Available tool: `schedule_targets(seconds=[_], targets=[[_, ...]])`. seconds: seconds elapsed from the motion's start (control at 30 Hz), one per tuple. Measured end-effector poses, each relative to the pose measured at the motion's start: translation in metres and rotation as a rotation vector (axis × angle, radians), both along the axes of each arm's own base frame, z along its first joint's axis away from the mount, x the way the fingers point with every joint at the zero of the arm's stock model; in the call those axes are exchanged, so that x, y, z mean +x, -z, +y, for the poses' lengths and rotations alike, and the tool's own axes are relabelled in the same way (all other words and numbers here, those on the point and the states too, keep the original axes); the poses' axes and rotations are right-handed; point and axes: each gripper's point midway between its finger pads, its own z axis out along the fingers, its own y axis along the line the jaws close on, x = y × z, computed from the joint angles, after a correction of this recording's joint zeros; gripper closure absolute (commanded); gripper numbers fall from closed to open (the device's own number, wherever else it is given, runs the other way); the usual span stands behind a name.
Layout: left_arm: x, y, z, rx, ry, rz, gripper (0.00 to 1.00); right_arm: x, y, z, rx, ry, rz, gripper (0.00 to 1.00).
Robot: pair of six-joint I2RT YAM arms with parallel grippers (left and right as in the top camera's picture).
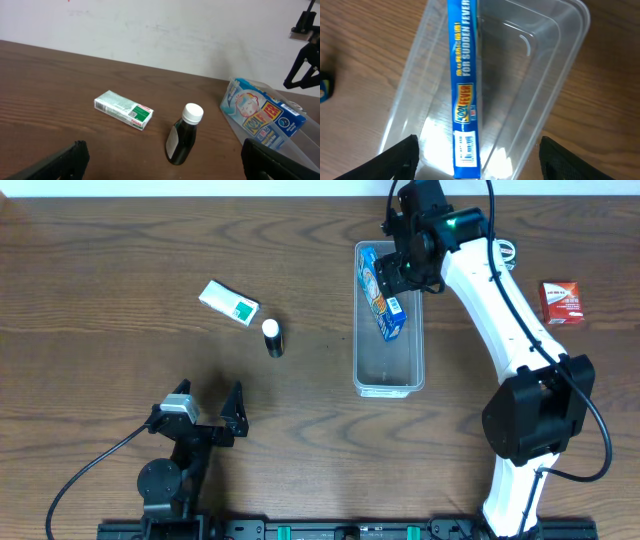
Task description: Pack container
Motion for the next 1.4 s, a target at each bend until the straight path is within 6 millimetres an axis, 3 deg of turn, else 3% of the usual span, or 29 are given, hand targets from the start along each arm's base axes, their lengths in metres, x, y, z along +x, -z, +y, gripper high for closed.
schedule_targets(seconds=[0.2,0.43,0.63,0.77,0.87,1.2,1.4], targets=[[0.0,0.0,0.0,0.0,0.0,0.0,0.02,0.001,0.026,-0.002,-0.036,-0.015,0.048,0.25],[0.0,0.0,0.0,0.0,0.0,0.0,0.02,0.0,0.059,0.002,-0.065,-0.037,0.112,0.34],[0.0,0.0,0.0,0.0,0.0,0.0,0.02,0.0,0.069,0.004,-0.071,-0.048,0.128,0.59],[0.0,0.0,0.0,0.0,0.0,0.0,0.02,0.001,0.068,0.007,-0.053,-0.051,0.123,0.76],[0.0,0.0,0.0,0.0,0.0,0.0,0.02,0.001,0.068,0.012,-0.029,-0.056,0.126,0.84],[0.0,0.0,0.0,0.0,0.0,0.0,0.02,-0.007,0.065,0.02,0.051,-0.043,0.173,0.93],[0.0,0.0,0.0,0.0,0.0,0.0,0.02,0.0,0.035,0.019,0.162,-0.008,0.181,0.96]])
